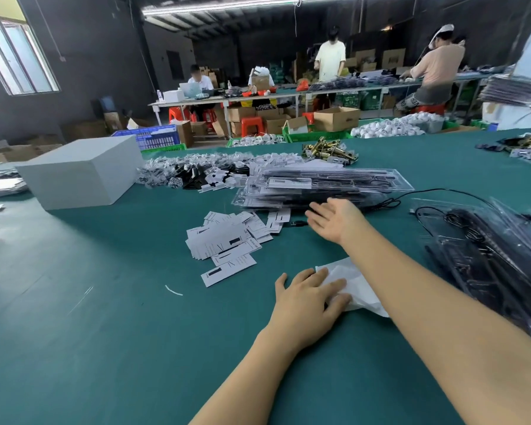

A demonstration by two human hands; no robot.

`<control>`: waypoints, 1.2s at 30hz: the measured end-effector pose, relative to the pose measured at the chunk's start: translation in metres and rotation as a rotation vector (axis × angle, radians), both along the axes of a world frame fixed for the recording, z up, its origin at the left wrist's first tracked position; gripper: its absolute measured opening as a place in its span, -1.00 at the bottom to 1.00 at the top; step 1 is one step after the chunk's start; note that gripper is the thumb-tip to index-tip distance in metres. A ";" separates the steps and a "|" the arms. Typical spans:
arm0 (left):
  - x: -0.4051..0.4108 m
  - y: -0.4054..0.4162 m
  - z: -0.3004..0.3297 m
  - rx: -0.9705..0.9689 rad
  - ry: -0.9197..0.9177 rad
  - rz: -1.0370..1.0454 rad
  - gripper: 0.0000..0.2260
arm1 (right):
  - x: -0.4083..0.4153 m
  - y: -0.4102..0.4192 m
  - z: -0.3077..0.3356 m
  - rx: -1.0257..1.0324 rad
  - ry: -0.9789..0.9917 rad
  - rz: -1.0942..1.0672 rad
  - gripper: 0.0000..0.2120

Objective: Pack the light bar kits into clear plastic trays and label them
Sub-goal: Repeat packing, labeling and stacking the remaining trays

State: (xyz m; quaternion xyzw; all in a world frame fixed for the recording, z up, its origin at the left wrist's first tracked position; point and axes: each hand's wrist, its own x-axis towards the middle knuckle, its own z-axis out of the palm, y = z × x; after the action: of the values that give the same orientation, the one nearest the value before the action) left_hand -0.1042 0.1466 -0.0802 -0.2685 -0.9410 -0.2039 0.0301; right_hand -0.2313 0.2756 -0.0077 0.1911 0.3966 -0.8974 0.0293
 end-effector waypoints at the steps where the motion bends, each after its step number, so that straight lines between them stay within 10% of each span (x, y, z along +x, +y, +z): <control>1: 0.000 0.000 0.000 -0.001 0.002 0.002 -0.63 | 0.011 -0.006 -0.002 0.115 0.001 0.021 -0.73; 6: 0.001 0.000 0.001 0.014 0.026 0.002 -0.63 | 0.069 -0.016 -0.016 0.845 0.093 -0.010 -0.90; 17: 0.019 -0.008 0.015 0.238 0.015 -0.092 -0.50 | 0.151 0.015 -0.043 1.646 0.205 0.128 -0.80; 26: 0.027 -0.010 0.014 0.431 0.139 0.011 -0.84 | 0.170 0.009 -0.065 1.923 0.058 -0.046 -0.51; 36: 0.044 0.019 0.038 0.528 0.570 0.030 -0.88 | 0.175 0.004 -0.057 2.067 -0.179 -0.078 -0.72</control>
State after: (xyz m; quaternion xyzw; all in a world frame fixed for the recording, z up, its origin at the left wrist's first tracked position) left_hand -0.0597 0.1659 -0.0422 -0.2837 -0.8139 -0.3558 0.3613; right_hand -0.0559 0.2795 -0.0650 0.2016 0.9627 -0.1025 -0.1485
